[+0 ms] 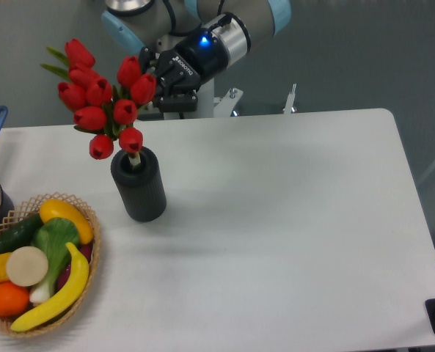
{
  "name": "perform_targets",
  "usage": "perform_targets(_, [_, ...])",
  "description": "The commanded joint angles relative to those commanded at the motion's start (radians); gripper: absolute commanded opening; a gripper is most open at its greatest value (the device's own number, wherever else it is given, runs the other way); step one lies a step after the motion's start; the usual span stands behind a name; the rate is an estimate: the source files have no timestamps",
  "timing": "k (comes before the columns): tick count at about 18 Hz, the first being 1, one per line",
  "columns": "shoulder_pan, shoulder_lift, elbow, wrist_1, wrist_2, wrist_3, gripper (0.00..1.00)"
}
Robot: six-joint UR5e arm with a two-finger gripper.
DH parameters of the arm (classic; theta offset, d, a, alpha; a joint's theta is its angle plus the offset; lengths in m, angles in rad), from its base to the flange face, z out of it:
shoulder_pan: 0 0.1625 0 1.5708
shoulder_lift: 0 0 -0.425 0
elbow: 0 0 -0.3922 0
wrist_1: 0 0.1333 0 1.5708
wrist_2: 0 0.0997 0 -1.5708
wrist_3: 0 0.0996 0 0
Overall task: Insert the flowers into the vase
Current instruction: 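Push the tulip stems deeper into the vase and settle them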
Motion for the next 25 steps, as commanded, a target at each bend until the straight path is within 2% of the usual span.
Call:
perform_targets(10, [-0.005,0.0,-0.055,0.0,0.0,0.045,0.04])
perform_targets(23, [0.002,-0.029,-0.209,0.002,0.006,0.294,0.11])
perform_targets(25, [0.001,-0.041,-0.213,0.002,0.006,0.321,0.13])
